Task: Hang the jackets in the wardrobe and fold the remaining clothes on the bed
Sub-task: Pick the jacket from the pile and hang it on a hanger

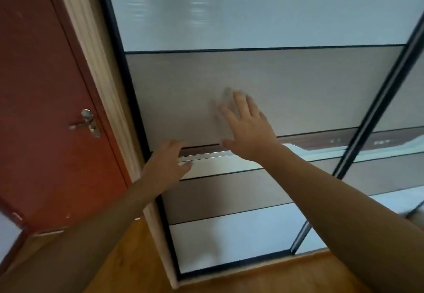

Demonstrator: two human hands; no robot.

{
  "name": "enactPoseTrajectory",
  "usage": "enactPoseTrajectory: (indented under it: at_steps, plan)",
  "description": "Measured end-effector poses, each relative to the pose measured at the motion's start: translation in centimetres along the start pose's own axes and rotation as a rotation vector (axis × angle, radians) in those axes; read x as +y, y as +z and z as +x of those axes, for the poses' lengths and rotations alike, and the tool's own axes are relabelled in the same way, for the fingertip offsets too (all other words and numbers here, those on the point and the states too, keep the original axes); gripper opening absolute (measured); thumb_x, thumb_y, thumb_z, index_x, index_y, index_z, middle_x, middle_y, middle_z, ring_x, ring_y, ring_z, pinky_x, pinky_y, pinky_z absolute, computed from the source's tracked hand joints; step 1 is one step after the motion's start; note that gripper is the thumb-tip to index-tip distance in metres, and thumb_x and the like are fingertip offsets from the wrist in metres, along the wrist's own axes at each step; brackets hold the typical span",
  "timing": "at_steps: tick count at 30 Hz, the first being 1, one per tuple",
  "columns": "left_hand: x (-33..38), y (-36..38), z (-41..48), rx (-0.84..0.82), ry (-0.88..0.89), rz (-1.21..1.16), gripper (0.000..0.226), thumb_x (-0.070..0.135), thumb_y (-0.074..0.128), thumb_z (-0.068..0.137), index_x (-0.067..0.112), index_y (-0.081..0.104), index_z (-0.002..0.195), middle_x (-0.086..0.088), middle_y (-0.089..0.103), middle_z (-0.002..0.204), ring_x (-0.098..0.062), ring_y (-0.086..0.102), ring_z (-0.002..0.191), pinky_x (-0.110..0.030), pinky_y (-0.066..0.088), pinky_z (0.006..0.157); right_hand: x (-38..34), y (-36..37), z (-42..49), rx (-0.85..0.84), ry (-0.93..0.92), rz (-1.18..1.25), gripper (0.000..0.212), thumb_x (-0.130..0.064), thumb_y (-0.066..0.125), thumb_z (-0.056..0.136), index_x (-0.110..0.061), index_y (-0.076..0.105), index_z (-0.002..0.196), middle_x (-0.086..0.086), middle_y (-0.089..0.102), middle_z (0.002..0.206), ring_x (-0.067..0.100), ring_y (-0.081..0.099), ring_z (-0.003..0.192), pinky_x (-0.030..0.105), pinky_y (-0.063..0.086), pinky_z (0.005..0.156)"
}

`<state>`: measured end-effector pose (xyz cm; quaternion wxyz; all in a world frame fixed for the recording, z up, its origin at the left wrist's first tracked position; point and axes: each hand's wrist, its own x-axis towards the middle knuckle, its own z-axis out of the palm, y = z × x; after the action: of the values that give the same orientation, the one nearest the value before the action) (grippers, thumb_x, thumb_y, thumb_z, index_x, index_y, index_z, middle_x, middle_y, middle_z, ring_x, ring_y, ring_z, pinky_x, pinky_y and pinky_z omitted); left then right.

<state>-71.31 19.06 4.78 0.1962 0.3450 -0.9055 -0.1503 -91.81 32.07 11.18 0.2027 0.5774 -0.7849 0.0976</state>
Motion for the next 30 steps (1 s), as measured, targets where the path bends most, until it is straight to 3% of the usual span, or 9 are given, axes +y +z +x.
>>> enactPoseTrajectory:
  at_steps: [4,8,11,15,20,23,25,28,30]
  plan:
    - [-0.4,-2.4,0.9,0.181,-0.133,-0.066,0.067,0.031,0.073,0.088,0.019,0.043,0.146,-0.014,0.033,0.149,-0.037,0.039,0.134,-0.046,0.041,0.109,0.9,0.9,5.7,0.068,-0.060,-0.117,0.125,-0.039,0.084,0.074,-0.038,-0.007,0.159,0.012,-0.022,0.166,0.049,-0.014,0.151,0.073,0.021,0.113]
    - [-1.1,-2.8,2.1,0.300,-0.221,-0.163,0.094,0.027,0.072,0.089,0.029,0.009,0.160,-0.007,-0.005,0.166,-0.031,0.015,0.151,-0.044,0.030,0.117,2.4,3.3,8.2,0.094,-0.088,-0.234,0.119,-0.034,0.078,0.080,-0.033,-0.010,0.160,0.017,-0.025,0.165,0.051,-0.018,0.149,0.081,0.017,0.108]
    - [-1.7,-2.8,3.7,0.360,-0.258,-0.196,0.112,0.027,0.074,0.089,0.031,-0.013,0.159,-0.009,-0.001,0.166,-0.032,0.020,0.150,-0.048,0.031,0.119,3.1,5.0,8.3,0.155,-0.081,-0.281,0.126,-0.035,0.084,0.075,-0.032,-0.008,0.161,0.018,-0.019,0.167,0.052,-0.014,0.150,0.082,0.015,0.107]
    - [-1.6,-1.9,5.5,0.418,-0.274,-0.247,0.124,0.032,0.076,0.088,0.040,-0.029,0.152,-0.011,0.010,0.165,-0.035,0.035,0.143,-0.050,0.037,0.112,4.2,5.8,8.4,0.192,-0.097,-0.278,0.131,-0.038,0.088,0.069,-0.034,-0.004,0.162,0.016,-0.017,0.168,0.050,-0.010,0.152,0.081,0.016,0.108]
    - [-2.3,-0.6,7.0,0.520,-0.239,-0.371,0.108,0.031,0.071,0.093,0.043,-0.016,0.157,-0.001,0.026,0.164,-0.025,0.036,0.145,-0.039,0.030,0.113,6.2,5.9,8.0,0.179,-0.084,-0.307,0.135,-0.043,0.088,0.067,-0.035,-0.009,0.161,0.016,-0.021,0.166,0.050,-0.008,0.151,0.079,0.019,0.108]
    - [-2.4,-0.4,8.2,0.463,-0.148,-0.379,0.092,0.026,0.064,0.097,0.037,-0.002,0.160,-0.001,0.038,0.159,-0.023,0.041,0.143,-0.043,0.034,0.116,8.2,5.3,7.4,0.145,-0.070,-0.345,0.136,-0.046,0.087,0.068,-0.033,-0.011,0.160,0.017,-0.024,0.165,0.052,-0.008,0.151,0.078,0.021,0.108]
    - [-1.7,-0.1,8.7,0.400,-0.080,-0.402,0.090,0.024,0.061,0.100,0.042,-0.004,0.159,-0.001,0.039,0.159,-0.021,0.041,0.143,-0.046,0.034,0.117,9.6,4.8,6.9,0.110,-0.048,-0.369,0.134,-0.048,0.087,0.070,-0.032,-0.012,0.161,0.019,-0.025,0.164,0.053,-0.010,0.150,0.078,0.022,0.108]
    - [-0.4,1.1,9.7,0.350,0.015,-0.406,0.091,0.019,0.061,0.099,0.044,-0.003,0.158,0.003,0.036,0.160,-0.007,0.034,0.139,-0.036,0.028,0.117,11.6,4.3,6.0,0.051,0.011,-0.376,0.129,-0.046,0.082,0.078,-0.031,-0.018,0.159,0.020,-0.029,0.162,0.053,-0.016,0.149,0.078,0.021,0.109]
    - [0.5,1.9,10.8,0.321,0.025,-0.392,0.090,0.020,0.064,0.098,0.036,0.001,0.160,0.000,0.037,0.159,-0.006,0.035,0.138,-0.032,0.027,0.116,12.9,3.8,5.4,0.012,0.061,-0.371,0.124,-0.042,0.076,0.085,-0.031,-0.025,0.156,0.019,-0.037,0.159,0.052,-0.023,0.147,0.076,0.021,0.111]
